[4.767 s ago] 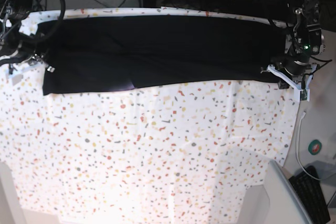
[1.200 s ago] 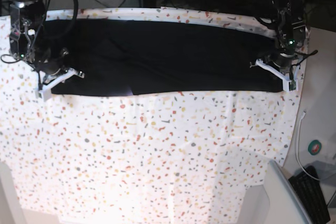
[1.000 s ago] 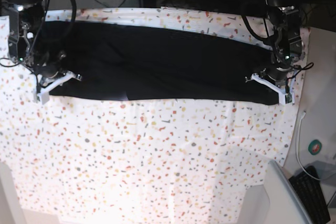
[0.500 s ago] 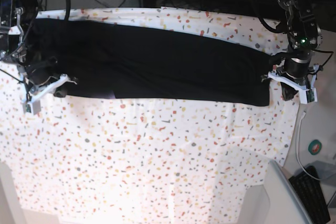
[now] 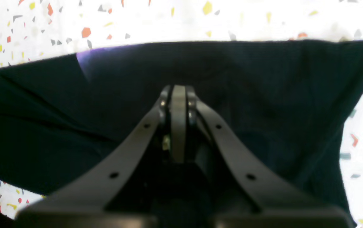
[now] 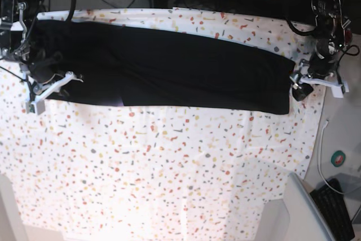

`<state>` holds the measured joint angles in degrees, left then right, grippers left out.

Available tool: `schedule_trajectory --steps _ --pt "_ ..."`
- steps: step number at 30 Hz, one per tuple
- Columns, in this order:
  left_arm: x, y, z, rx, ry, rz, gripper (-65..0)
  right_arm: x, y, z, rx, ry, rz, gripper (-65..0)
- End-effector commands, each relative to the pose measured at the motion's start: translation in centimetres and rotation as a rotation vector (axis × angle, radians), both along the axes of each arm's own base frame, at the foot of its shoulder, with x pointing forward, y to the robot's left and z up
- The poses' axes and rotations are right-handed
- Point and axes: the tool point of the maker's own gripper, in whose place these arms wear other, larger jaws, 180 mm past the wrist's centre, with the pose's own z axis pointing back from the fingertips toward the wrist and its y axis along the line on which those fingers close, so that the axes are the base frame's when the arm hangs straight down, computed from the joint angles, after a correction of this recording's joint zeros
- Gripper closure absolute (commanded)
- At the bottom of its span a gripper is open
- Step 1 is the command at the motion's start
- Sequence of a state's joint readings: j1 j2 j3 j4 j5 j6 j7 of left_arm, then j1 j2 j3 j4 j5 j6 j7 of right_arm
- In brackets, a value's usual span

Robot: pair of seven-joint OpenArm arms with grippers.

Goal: Layout the t-shirt on the table in an organized manner, then fold the t-shirt properly
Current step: 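Lay the folded edge down and release with both grippers, then move the left gripper inward and grasp the folded shirt's middle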

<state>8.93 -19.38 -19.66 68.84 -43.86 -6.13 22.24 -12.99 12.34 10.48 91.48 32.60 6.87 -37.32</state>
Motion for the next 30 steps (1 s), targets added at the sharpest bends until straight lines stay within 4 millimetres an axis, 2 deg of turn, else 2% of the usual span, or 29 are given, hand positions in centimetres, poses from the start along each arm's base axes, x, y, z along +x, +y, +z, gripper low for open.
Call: schedule_trajectory --steps 1,5,10,12,16,18,21,25,27,30 --pt "1.9 0.1 1.4 0.006 -0.056 -0.017 -51.3 0.9 -0.4 1.1 -0.007 -0.043 0.002 0.0" --pt "2.5 -1.3 -0.8 -0.025 -0.002 -0.04 -51.2 0.9 -0.4 1.1 -0.007 -0.043 0.002 0.0" --pt "2.3 -3.8 -4.2 -0.048 0.103 -0.108 -48.2 0.8 -0.4 1.0 -0.007 -0.041 0.002 0.0" --pt "2.0 -4.8 -4.9 -0.042 0.131 -0.151 -38.2 0.8 -0.4 1.0 -0.007 -0.041 0.002 0.0" --pt "0.7 -5.2 -5.8 -0.035 0.165 -0.176 0.0 0.8 -0.4 1.0 -0.007 -0.041 0.002 0.0" --pt "0.4 -4.6 -5.8 -0.024 0.175 -0.172 0.0 0.7 -0.4 0.9 -0.007 -0.038 0.002 0.0" --pt "0.7 -2.7 -4.9 0.016 0.166 -0.173 0.0 0.5 -0.4 0.8 -0.007 -0.034 0.001 0.0" --pt "1.3 -0.1 -1.5 0.056 0.083 -0.13 0.0 0.2 -0.4 0.6 -0.007 -0.028 0.001 0.0" --pt "1.4 -0.4 1.4 0.083 0.007 -0.148 0.0 0.1 -0.5 0.6 -0.008 -0.025 -0.001 0.0" --pt "0.4 -2.5 4.6 0.121 -0.055 -0.187 0.0 -0.1 -0.6 0.5 -0.009 -0.021 -0.005 0.0"
